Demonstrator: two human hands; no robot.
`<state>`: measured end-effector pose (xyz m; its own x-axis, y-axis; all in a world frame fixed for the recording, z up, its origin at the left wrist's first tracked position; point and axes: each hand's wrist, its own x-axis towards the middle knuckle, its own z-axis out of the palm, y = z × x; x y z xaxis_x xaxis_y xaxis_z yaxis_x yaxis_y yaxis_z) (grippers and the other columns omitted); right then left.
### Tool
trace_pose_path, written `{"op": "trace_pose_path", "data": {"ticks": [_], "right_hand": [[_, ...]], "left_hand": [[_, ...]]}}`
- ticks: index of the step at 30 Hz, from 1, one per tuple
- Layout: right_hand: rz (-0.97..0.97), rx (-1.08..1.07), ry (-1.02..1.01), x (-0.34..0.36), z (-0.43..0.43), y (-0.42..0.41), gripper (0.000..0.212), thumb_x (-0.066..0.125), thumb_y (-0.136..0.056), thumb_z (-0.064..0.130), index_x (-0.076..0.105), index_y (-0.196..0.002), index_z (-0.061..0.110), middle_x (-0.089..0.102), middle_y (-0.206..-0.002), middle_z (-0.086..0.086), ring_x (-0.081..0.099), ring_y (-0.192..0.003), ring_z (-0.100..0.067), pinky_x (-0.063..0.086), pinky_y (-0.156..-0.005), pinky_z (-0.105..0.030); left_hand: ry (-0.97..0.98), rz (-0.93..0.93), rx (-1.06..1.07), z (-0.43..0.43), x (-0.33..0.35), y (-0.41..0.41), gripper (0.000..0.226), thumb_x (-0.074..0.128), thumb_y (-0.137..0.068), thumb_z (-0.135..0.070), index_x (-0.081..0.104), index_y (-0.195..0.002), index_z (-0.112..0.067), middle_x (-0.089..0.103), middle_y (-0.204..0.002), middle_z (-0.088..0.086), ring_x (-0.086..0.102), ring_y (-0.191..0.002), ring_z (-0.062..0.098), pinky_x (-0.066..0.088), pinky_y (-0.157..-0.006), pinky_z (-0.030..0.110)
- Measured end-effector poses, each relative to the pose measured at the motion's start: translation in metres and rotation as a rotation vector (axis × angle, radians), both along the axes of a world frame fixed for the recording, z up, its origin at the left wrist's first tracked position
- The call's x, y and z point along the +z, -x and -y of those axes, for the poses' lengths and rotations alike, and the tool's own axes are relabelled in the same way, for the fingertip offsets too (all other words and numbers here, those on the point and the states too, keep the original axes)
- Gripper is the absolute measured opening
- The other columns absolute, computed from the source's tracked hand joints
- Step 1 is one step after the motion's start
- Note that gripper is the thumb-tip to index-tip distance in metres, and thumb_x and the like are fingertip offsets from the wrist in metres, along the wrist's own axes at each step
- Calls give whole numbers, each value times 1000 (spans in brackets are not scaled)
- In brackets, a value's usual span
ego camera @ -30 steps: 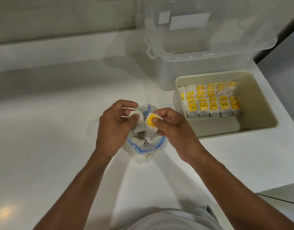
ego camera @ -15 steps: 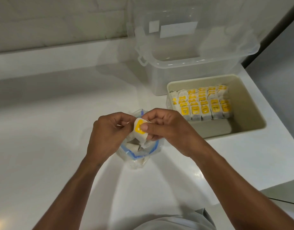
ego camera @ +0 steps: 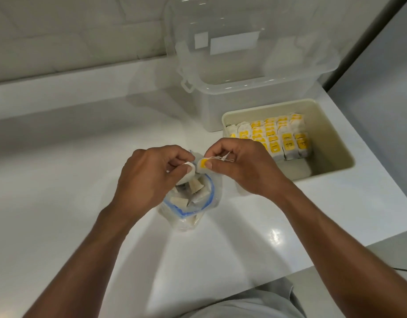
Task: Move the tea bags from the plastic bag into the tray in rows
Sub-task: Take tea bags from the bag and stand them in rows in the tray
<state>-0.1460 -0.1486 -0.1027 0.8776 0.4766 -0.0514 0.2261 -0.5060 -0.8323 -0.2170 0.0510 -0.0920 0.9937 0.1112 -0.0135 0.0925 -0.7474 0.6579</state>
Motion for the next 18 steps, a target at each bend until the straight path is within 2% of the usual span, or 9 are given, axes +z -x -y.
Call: {"op": "trace_pose_path", "data": {"ticks": [3, 7, 10, 13, 15, 16, 18], "right_hand": [[3, -9, -16, 3, 8, -5, 8, 79, -80, 32, 72, -84, 31, 64, -69, 28, 59, -65, 1, 49, -68, -21], [14, 4, -25, 8, 23, -15, 8, 77, -82, 33, 72, -88, 30, 63, -68, 26, 56, -63, 3, 43, -66, -18], [25, 13, -52, 13, 40, -24, 4, 75, -85, 30, 73, -88, 28, 64, -72, 22, 57, -63, 0, 47, -68, -23], [24, 9, -70, 13, 59, -37, 3, 74, -86, 27, 72, -88, 25, 67, -77, 16, 56, -63, -2, 51, -69, -30], [9, 1, -76, 12, 72, -46, 4, 74, -86, 25, 72, -88, 23, 68, -78, 13, 56, -63, -3, 50, -68, -30], [-4, 2, -81, 11, 79, -51, 4, 74, -86, 24, 72, -89, 23, 68, -77, 13, 58, -63, -2, 50, -67, -28], [-19, 14, -83, 8, 91, -57, 5, 74, -86, 23, 72, -90, 21, 68, -75, 14, 59, -63, 1, 48, -65, -20]], "left_hand": [[27, -12, -17, 9, 10, -6, 9, 77, -85, -29, 73, -91, -36, 70, -76, -21, 67, -73, -3, 57, -74, 31], [88, -34, -7, 27, 24, -16, 9, 78, -84, -27, 71, -85, -34, 71, -82, -16, 69, -73, -1, 56, -72, 29], [118, -30, -24, 42, 30, -25, 11, 79, -84, -25, 72, -87, -34, 70, -81, -14, 69, -74, 0, 55, -72, 27], [114, 3, -55, 56, 33, -37, 15, 80, -82, -26, 73, -92, -36, 70, -79, -16, 65, -77, -2, 51, -71, 14], [92, 25, -71, 67, 36, -47, 14, 80, -82, -26, 73, -90, -35, 69, -78, -18, 64, -79, -5, 45, -68, 6], [82, 32, -77, 72, 36, -52, 13, 79, -83, -24, 73, -88, -34, 69, -78, -18, 63, -80, -5, 45, -68, 6], [43, 29, -95, 83, 34, -61, 13, 78, -83, -22, 71, -86, -33, 69, -78, -17, 63, -79, -3, 50, -72, 16]]}}
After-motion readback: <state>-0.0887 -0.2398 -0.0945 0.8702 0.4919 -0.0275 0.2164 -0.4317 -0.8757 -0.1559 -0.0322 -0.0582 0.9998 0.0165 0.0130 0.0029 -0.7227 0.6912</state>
